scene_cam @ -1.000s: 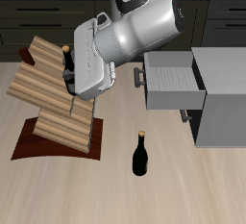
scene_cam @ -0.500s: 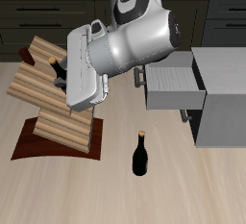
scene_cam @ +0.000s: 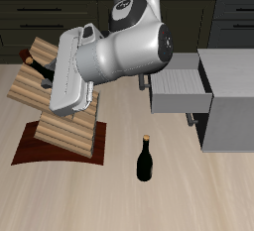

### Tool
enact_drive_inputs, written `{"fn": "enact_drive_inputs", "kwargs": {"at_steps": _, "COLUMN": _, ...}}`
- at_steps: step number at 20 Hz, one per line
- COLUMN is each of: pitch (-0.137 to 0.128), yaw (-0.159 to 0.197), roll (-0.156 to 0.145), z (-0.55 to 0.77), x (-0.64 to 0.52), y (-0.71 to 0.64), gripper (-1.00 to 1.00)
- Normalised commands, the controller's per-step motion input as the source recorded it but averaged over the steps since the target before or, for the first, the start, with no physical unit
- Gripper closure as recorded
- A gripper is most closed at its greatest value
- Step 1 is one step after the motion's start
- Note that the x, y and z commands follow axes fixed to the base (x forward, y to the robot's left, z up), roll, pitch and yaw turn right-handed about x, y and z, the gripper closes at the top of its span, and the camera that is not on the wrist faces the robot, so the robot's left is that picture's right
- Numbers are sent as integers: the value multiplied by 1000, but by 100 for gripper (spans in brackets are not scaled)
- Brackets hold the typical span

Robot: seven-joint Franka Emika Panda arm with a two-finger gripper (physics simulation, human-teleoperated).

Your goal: Place the wine bottle from the drawer onto the top layer of the wine rack and close the drawer

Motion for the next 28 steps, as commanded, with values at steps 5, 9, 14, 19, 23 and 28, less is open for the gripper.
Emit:
{"fn": "enact_drive_inputs", "kwargs": {"at_steps": 5, "pitch": 42, "yaw": -19, "roll": -66, "z": -176, "x": -80, "y": -358, "gripper": 100}}
{"fn": "enact_drive_inputs", "kwargs": {"at_steps": 9, "pitch": 83, "yaw": -3, "roll": -70, "z": -220, "x": 11, "y": -245, "gripper": 100}}
{"fn": "enact_drive_inputs", "kwargs": {"at_steps": 14, "pitch": 171, "yaw": -10, "roll": -74, "z": -423, "x": 66, "y": -347, "gripper": 100}}
{"fn": "enact_drive_inputs", "kwargs": {"at_steps": 19, "pitch": 113, "yaw": 36, "roll": -64, "z": -247, "x": -39, "y": -170, "gripper": 100}}
{"fn": "enact_drive_inputs", "kwargs": {"at_steps": 23, "pitch": -12, "yaw": -1, "roll": -2, "z": -41, "x": -85, "y": 17, "gripper": 100}}
{"fn": "enact_drive_inputs", "kwargs": {"at_steps": 28, "pitch": 63, "yaw": 3, "roll": -11, "z": -173, "x": -19, "y": -65, "gripper": 100}}
